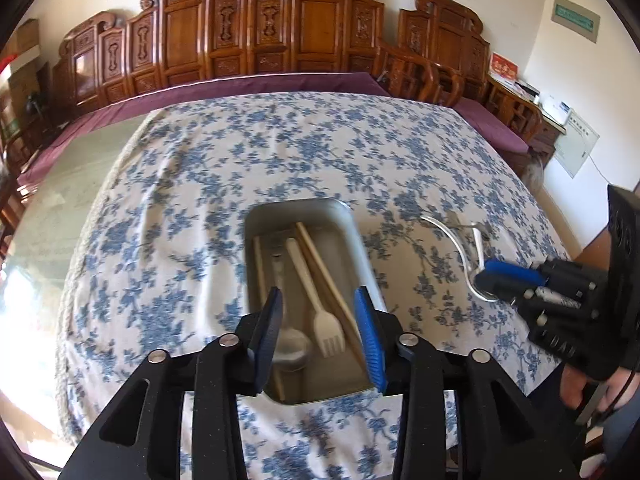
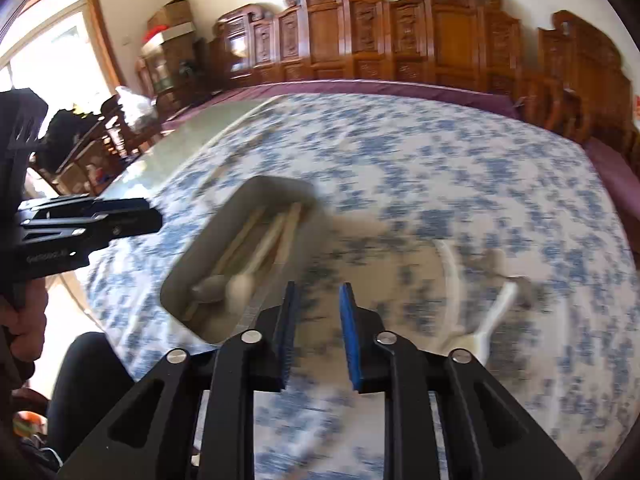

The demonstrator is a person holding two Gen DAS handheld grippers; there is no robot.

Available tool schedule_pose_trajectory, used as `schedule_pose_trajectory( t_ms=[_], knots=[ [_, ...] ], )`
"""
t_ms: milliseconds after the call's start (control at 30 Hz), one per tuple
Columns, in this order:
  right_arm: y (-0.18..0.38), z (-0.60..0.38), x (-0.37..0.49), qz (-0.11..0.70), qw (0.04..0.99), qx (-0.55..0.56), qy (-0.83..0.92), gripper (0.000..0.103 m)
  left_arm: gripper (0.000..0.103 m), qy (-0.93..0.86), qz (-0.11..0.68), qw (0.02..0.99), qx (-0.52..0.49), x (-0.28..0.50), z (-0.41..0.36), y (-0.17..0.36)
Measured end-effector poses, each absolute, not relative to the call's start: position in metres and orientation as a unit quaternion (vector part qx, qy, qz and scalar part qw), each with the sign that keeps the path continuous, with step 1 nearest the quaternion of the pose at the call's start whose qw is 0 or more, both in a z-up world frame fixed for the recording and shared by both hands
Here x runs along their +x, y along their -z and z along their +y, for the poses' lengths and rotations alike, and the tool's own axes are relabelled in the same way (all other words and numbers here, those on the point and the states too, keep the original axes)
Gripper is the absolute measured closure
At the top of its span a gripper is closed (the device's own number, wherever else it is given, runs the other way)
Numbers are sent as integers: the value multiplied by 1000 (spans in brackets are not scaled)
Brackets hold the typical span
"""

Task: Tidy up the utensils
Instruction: 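Move both tools back over the utensil pile, then grasp a metal spoon from the pile with the right tool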

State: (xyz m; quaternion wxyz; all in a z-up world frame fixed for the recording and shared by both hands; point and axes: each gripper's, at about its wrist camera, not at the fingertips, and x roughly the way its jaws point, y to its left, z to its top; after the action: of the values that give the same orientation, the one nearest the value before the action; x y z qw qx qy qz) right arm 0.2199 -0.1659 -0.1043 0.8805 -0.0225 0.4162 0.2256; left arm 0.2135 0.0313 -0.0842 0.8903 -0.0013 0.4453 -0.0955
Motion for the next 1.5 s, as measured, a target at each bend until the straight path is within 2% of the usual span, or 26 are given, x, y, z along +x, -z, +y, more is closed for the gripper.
schedule_pose_trajectory(
  t_ms=[67,133,233,733,933,1200,1300,1400,1467,1500],
  knots=[
    [106,-184,225,417,884,-23,-208,76,51,102,446,889,-2,215,21,87],
    [109,-204,230,419,888,-17,-189,66,37,107,446,889,-1,218,13,91],
    [116,-227,237,424,890,-10,-167,64,30,115,448,887,0,222,1,98],
    [176,-271,282,477,870,37,-122,64,28,139,453,880,-12,252,-43,131],
    [174,-276,307,463,879,2,-115,64,28,146,464,874,0,258,-57,144],
    [193,-274,339,483,866,-60,-115,64,28,154,472,868,2,263,-73,154],
    [200,-268,345,489,860,-96,-113,59,28,157,474,866,3,264,-79,157],
    [204,-269,348,495,855,-107,-109,59,28,159,475,865,6,263,-84,157],
    [204,-272,348,496,855,-105,-110,60,28,160,476,864,8,263,-89,158],
    [202,-274,347,494,857,-99,-112,67,28,161,477,864,9,263,-91,158]
  ],
)
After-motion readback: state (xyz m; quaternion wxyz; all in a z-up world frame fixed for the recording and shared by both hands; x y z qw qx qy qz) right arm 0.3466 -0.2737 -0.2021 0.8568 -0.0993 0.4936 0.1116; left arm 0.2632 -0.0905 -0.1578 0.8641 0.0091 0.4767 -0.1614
